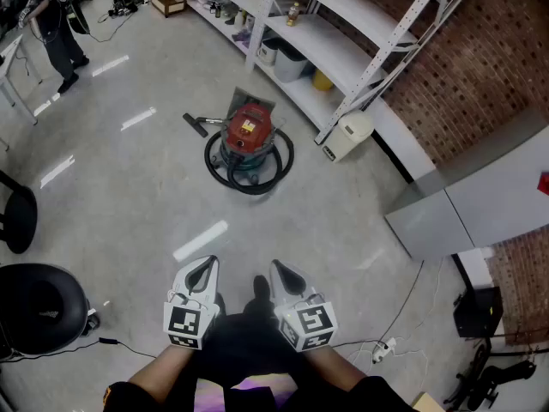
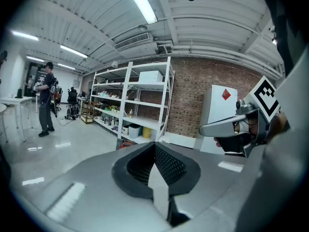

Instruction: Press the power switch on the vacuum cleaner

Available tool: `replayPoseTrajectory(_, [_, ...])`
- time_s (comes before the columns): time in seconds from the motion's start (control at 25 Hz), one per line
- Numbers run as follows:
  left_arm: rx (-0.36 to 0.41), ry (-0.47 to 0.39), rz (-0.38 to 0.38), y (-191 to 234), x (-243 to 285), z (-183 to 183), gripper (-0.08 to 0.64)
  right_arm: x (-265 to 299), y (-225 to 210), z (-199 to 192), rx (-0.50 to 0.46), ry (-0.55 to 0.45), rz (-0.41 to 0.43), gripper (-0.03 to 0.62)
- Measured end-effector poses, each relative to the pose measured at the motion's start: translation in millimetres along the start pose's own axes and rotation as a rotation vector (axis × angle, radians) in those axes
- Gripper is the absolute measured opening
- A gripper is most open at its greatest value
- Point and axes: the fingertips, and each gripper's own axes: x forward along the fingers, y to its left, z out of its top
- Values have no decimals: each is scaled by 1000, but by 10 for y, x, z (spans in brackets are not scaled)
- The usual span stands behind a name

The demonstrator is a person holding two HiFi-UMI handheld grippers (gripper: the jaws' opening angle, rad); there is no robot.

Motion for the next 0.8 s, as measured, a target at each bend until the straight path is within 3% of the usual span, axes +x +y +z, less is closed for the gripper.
replayPoseTrajectory(0.36, [-8,-15,28,-119,323,182,14,95,-361,201,-10,-13,25,-9])
replayPoseTrajectory(0.8, [4,-9,80,-334,768,310,15,272,-867,346,20,-21,118,-8])
